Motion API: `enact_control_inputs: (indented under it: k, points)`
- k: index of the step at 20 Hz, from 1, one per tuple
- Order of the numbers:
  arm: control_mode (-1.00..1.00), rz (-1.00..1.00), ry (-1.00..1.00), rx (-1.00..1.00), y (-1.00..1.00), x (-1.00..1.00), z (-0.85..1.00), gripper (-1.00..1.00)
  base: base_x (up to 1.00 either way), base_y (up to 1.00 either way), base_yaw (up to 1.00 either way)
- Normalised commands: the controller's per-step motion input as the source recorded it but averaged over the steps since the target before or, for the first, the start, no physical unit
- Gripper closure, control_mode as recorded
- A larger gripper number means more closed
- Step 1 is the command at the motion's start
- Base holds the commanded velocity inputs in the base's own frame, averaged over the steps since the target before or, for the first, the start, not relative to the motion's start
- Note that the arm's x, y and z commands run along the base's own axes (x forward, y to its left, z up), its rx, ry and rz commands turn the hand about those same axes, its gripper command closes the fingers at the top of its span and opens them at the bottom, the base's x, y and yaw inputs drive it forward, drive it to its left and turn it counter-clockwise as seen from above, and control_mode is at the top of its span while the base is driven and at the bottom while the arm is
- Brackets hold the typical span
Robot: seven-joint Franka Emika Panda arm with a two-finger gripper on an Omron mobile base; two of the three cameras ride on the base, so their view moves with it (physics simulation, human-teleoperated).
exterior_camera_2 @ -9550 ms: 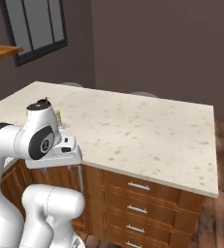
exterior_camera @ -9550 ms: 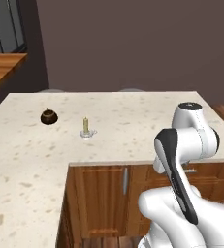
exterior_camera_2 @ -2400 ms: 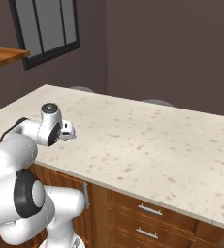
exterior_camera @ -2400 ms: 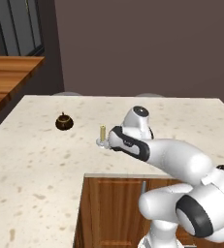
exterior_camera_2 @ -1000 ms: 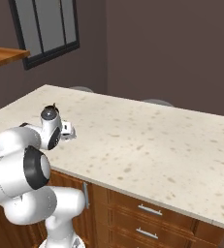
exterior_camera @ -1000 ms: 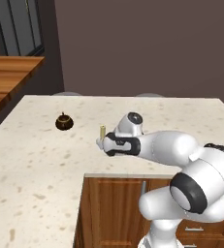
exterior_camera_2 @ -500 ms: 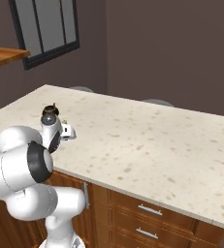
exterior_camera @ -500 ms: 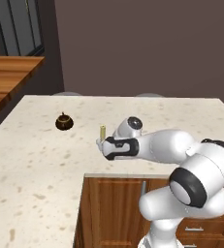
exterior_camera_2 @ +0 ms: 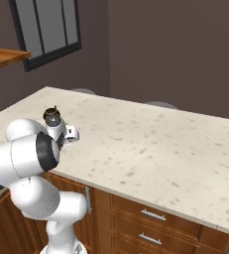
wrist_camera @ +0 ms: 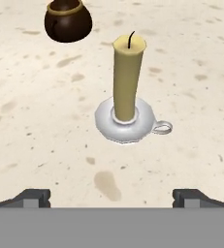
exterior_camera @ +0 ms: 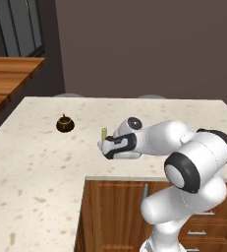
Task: Pick the candle and jar from the dining table and place them in the open cabinet. Close the cabinet after placing the objects.
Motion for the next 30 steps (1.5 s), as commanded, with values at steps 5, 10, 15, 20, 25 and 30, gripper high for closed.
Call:
enact_control_inputs:
  k: [5, 10, 15, 20, 25, 30]
  points:
    - [-1.0, 0.0, 0.0, 0.0, 0.0, 0.27, -0.13, -1.0, 0.0, 0.0, 0.0]
    - [-1.0, 0.0, 0.0, 0.0, 0.0, 0.22, -0.22, -1.0, 0.0, 0.0, 0.0]
    - [-1.0, 0.0, 0.0, 0.0, 0.0, 0.27, -0.22, -1.0, 0.0, 0.0, 0.0]
    - [-1.0, 0.0, 0.0, 0.0, 0.01, 0.2, -0.13, -1.0, 0.0, 0.0, 0.0]
    - [-1.0, 0.0, 0.0, 0.04, 0.14, 0.05, -0.19, -1.0, 0.0, 0.0, 0.0]
    - [-1.0, 0.0, 0.0, 0.05, 0.19, 0.0, -0.2, -1.0, 0.0, 0.0, 0.0]
